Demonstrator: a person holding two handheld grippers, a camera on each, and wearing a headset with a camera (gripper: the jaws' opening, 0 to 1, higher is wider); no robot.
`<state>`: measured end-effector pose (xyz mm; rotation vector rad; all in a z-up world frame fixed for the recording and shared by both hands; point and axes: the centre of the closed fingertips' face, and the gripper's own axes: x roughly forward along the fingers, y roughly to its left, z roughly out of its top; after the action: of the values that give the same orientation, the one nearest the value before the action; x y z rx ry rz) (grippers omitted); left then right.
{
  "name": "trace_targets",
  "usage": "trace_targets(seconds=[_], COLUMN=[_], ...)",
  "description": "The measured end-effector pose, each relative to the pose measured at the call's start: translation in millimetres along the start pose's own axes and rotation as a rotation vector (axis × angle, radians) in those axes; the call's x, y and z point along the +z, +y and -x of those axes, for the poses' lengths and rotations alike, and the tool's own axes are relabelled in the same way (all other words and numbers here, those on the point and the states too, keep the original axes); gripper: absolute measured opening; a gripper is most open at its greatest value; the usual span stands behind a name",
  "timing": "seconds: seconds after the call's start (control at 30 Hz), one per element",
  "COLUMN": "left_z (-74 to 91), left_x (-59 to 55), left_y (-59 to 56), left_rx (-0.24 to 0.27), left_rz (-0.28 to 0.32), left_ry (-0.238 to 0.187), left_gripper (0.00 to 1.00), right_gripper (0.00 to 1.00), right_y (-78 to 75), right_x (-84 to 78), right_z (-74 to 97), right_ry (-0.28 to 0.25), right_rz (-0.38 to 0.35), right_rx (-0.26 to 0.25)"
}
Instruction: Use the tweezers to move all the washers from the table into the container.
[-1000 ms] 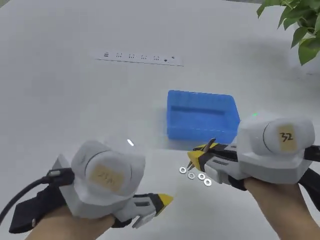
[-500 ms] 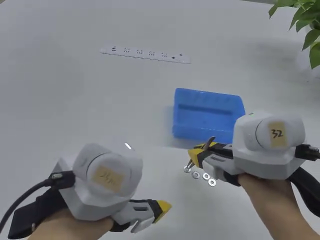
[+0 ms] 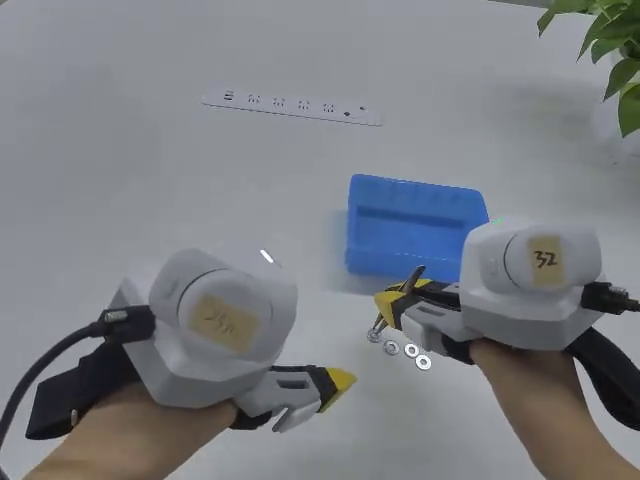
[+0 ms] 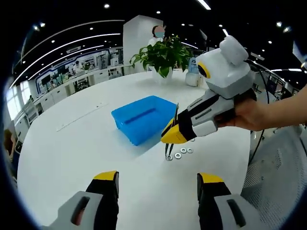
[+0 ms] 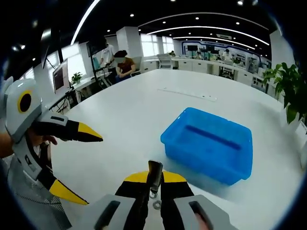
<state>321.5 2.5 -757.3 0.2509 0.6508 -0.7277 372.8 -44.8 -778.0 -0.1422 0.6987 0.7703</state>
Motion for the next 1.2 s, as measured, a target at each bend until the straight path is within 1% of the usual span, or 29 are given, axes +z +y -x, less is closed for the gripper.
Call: trace_targets(seconds=[0.03, 0.1, 0.23, 0.27, 0.33, 0.4, 0.43, 0.47, 0.53, 0.63, 0.7, 0.77, 0.8, 0.87, 0.93, 0.97, 1.03, 1.07, 1.1, 1.13, 1.2], left_z=[-0.3, -0.1, -1.4, -2.6, -6.1, -10.2, -11.3, -16.3, -20.6, -25.9, -31.6, -36.1, -37.2, -39.2, -40.1, -40.0, -39.7, -40.1, -39.3, -38.1, -36.9], left_x=[4.2, 11.5, 36.7, 45.4, 57.1, 64.5, 65.8, 69.6, 72.0, 76.8, 76.9, 76.4, 76.7, 77.0, 76.4, 76.9, 74.5, 74.9, 74.8, 74.2, 73.6], left_y=[0.7, 1.2, -0.2, -0.7, -4.3, -7.8, -9.0, -11.0, -13.7, -19.2, -22.1, -23.4, -23.9, -24.2, -23.3, -25.7, -30.8, -30.1, -28.6, -29.5, -30.3], left_rx=[0.002, 0.000, -0.020, -0.027, -0.056, -0.083, -0.091, -0.114, -0.131, -0.156, -0.167, -0.166, -0.169, -0.172, -0.167, -0.183, -0.220, -0.214, -0.216, -0.230, -0.260], left_rz=[-0.011, -0.020, -0.045, -0.053, -0.061, -0.054, -0.051, -0.056, -0.052, -0.065, -0.079, -0.101, -0.102, -0.100, -0.118, -0.121, -0.126, -0.128, -0.163, -0.179, -0.180], left_ry=[-0.007, -0.021, -0.082, -0.104, -0.126, -0.143, -0.147, -0.155, -0.154, -0.161, -0.151, -0.144, -0.144, -0.145, -0.143, -0.147, -0.133, -0.135, -0.135, -0.132, -0.129], left_gripper=[0.66, 0.65, 0.59, 0.56, 0.52, 0.51, 0.48, 0.42, 0.37, 0.31, 0.29, 0.27, 0.25, 0.18, 0.10, 0.07, 0.00, 0.00, 0.00, 0.00, 0.00], right_gripper=[0.04, 0.04, 0.03, 0.02, 0.02, 0.02, 0.02, 0.02, 0.02, 0.02, 0.02, 0.02, 0.02, 0.02, 0.02, 0.02, 0.02, 0.02, 0.03, 0.03, 0.03], right_y=[0.3, 0.6, 1.9, 3.3, 5.1, 5.5, 5.4, 5.3, 5.4, 6.3, 7.2, 7.7, 7.5, 6.8, 6.7, 6.4, 6.6, 6.6, 6.6, 7.3, 8.2], right_x=[-1.3, -1.3, -2.6, -3.5, -4.0, -3.7, -3.7, -3.7, -3.5, -3.5, -3.4, -3.3, -3.3, -3.1, -2.9, -2.6, -2.2, -2.3, -2.1, -2.4, -3.1], right_z=[-1.4, -0.8, -0.1, 0.2, 0.5, 0.3, 0.4, 0.5, 0.8, 0.9, 0.6, 0.3, -0.1, -0.7, -1.0, -1.3, -2.1, -2.7, -3.0, -3.0, -2.8], right_ry=[0.009, 0.008, 0.009, 0.008, 0.005, 0.007, 0.007, 0.006, 0.005, 0.004, 0.005, 0.006, 0.006, 0.005, 0.004, 0.003, 0.005, 0.008, 0.008, 0.011, 0.018], right_rz=[-0.002, 0.011, 0.017, 0.017, 0.037, 0.044, 0.047, 0.050, 0.046, 0.058, 0.065, 0.077, 0.078, 0.079, 0.079, 0.080, 0.083, 0.086, 0.096, 0.101, 0.129], right_rx=[-0.002, -0.006, -0.004, -0.004, -0.010, -0.013, -0.015, -0.016, -0.018, -0.021, -0.025, -0.029, -0.030, -0.033, -0.034, -0.035, -0.031, -0.030, -0.026, -0.019, -0.008])
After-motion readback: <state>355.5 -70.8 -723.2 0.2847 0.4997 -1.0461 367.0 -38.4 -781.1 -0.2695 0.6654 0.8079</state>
